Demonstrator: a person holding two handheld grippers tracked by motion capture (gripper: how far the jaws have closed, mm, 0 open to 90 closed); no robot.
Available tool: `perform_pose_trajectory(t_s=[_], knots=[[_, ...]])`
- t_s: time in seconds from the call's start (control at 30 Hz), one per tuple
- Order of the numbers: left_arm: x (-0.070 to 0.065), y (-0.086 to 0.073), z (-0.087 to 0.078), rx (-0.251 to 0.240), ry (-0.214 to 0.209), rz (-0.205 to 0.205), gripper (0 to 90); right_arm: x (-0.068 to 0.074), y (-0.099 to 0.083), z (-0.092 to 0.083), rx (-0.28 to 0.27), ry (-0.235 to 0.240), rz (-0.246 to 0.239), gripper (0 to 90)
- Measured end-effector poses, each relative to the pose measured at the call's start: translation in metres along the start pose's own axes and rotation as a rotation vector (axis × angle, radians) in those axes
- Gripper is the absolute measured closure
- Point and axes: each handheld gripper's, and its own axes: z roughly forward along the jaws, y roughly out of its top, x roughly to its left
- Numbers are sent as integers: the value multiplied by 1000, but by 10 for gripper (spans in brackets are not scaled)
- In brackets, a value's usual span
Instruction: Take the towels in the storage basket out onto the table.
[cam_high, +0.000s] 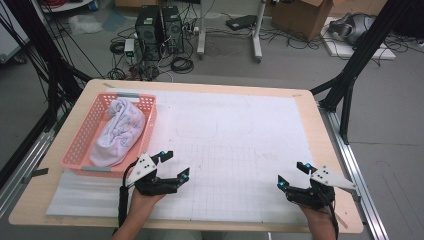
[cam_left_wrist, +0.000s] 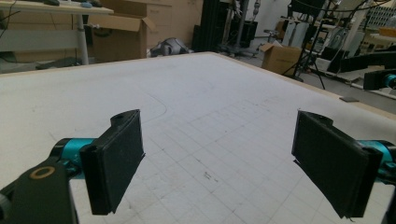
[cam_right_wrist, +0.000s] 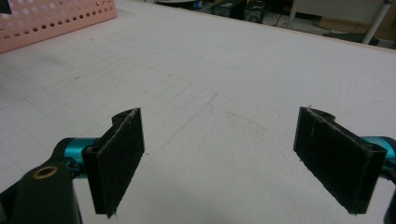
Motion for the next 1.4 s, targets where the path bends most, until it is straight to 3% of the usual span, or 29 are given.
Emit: perform_pose_trajectory(t_s=[0.33, 0.83, 1.4], knots=[[3, -1, 3, 8, 2, -4, 168, -3, -2, 2, 11, 5, 9, 150], [-5, 5, 0, 2, -24, 19, 174, 1, -1, -1, 4, 6, 6, 150], [1, 26, -12, -39, -23, 2, 173, 1, 0, -1, 8, 3, -1, 150]])
